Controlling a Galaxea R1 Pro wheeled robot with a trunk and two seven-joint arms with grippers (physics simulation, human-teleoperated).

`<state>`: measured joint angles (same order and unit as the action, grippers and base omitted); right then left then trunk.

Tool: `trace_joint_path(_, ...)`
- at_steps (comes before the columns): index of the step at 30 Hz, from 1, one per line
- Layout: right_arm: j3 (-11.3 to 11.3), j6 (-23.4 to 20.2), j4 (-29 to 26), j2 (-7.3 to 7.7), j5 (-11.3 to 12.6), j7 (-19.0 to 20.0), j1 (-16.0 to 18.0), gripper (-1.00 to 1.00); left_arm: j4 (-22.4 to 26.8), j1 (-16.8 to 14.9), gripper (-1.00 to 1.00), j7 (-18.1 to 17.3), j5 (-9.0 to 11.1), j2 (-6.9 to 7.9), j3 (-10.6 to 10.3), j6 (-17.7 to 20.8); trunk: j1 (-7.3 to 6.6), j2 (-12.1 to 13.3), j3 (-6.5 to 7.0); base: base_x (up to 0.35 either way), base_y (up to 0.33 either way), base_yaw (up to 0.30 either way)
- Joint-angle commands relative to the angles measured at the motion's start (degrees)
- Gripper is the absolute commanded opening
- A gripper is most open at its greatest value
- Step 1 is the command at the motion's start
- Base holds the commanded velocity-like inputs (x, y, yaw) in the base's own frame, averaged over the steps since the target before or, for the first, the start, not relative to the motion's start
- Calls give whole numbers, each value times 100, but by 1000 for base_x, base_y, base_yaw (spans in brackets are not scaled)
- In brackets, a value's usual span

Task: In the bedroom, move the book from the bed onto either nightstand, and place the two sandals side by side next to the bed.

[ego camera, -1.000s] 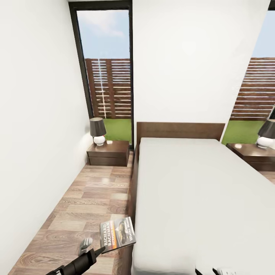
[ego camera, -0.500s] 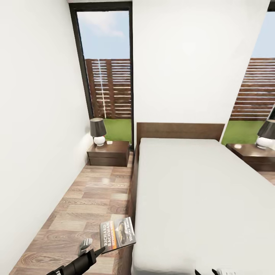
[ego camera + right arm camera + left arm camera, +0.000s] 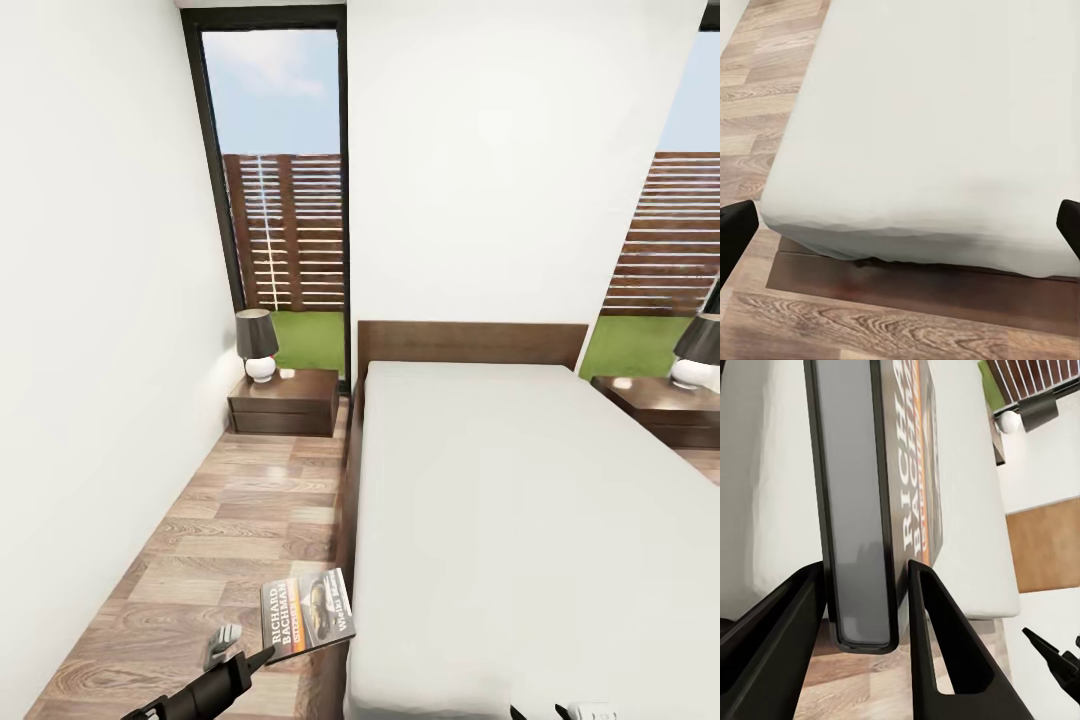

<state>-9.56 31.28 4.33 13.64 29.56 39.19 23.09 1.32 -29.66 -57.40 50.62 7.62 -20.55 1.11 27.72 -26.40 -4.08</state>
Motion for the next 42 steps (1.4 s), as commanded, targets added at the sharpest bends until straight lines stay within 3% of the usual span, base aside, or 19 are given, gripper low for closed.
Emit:
trace_joint_path(1,-46,30,24,-1,62,34,12,100,-1,-5,-100,-17,52,2,-45,12,3,-12,-12,0,0,0)
trace_joint_path(11,-46,36,24,-4,65,15,12,100,-1,-5,-100,-17,53,0,-45,12,3,-12,-12,0,0,59)
trace_joint_path(42,-46,36,24,-8,59,1,12,100,-1,-5,-100,-8,53,-4,-45,12,3,-12,-12,0,0,288)
